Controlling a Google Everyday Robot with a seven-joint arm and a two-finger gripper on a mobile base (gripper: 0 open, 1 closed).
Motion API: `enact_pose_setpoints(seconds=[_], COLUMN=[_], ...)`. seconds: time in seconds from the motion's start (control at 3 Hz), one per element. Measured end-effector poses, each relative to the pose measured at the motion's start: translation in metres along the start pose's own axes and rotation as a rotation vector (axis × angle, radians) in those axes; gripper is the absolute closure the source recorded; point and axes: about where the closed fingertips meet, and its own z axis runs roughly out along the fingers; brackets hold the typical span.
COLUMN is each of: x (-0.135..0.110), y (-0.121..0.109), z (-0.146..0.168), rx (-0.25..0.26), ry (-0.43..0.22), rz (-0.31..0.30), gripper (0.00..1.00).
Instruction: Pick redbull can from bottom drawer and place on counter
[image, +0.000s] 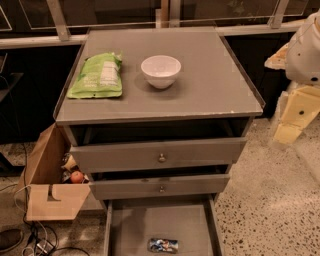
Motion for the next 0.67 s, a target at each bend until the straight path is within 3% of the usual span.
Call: enact_pose_setpoints(seconds=[0.33, 0.67], x=[0.0, 0.0], y=[0.001, 0.022], z=[0.001, 0.029], rx=[-0.001, -0.022], ry=[-0.001, -0.027], rz=[-0.001, -0.02], gripper=[0.0, 0.0])
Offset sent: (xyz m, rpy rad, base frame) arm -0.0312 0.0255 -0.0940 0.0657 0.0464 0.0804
